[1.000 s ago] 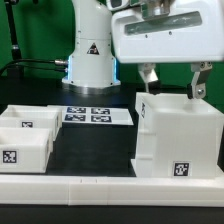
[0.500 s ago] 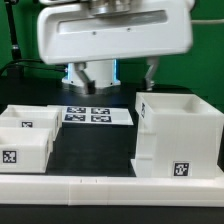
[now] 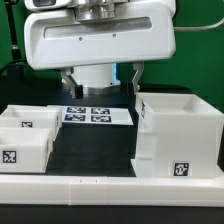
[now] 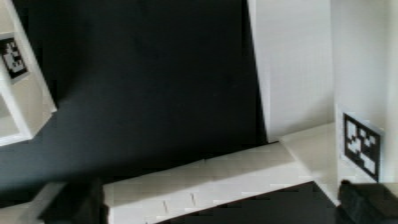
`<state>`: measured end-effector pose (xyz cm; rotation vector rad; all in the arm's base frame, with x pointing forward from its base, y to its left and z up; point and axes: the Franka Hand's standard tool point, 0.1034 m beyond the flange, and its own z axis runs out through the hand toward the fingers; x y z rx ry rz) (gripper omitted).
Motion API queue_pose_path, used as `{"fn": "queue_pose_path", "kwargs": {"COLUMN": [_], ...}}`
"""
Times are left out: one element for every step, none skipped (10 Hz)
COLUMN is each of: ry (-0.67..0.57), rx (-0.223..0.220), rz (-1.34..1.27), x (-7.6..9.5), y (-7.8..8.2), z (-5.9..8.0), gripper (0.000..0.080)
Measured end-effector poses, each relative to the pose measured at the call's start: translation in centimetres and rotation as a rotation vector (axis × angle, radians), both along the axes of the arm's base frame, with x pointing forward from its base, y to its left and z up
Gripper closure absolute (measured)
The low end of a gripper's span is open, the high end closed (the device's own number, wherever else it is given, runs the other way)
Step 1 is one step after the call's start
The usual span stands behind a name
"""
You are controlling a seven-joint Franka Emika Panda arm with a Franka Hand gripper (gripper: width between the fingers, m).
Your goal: Assemble drawer
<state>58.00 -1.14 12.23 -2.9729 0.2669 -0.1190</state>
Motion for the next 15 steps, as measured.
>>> {"fn": "queue_pose_path", "kwargs": {"ry": [0.024, 0.07, 0.086, 0.099, 0.098, 0.082, 0.074, 0.056, 0.052, 0.059, 0.06, 0.06, 0.06, 0.06, 0.06], "rx": [-0.007, -0.027, -0.042, -0.064, -0.088, -0.099, -0.107, -0.119, -0.127, -0.136, -0.133, -0.133, -0.133, -0.133, -0.133], "rz": [0.019, 0.06, 0.068, 0.084, 0.095, 0.081, 0.064, 0.058, 0.063, 0.087, 0.083, 0.082, 0.082, 0.082, 0.082], "x": [-0.5, -1.4, -2.0, -2.6, -3.2, -3.8, -4.1, -4.3, -4.6, -4.8, -4.8, -4.8, -4.8, -4.8, -4.8], "y": [0.0, -0.4, -1.2, -1.9, -2.5, -3.0, -3.4, -4.2, -4.9, -4.9, -4.7, -4.8, -4.8, -4.7, -4.7], "z": [-0.2, -0.7, -1.4, -1.8, -2.5, -3.4, -4.2, -5.3, -6.3, -7.1, -7.2, -7.2, -7.2, -7.2, -7.2], "gripper": [0.015, 0.015, 0.015, 0.015, 0.015, 0.015, 0.015, 0.015, 0.015, 0.015, 0.015, 0.015, 0.015, 0.015, 0.015]}}
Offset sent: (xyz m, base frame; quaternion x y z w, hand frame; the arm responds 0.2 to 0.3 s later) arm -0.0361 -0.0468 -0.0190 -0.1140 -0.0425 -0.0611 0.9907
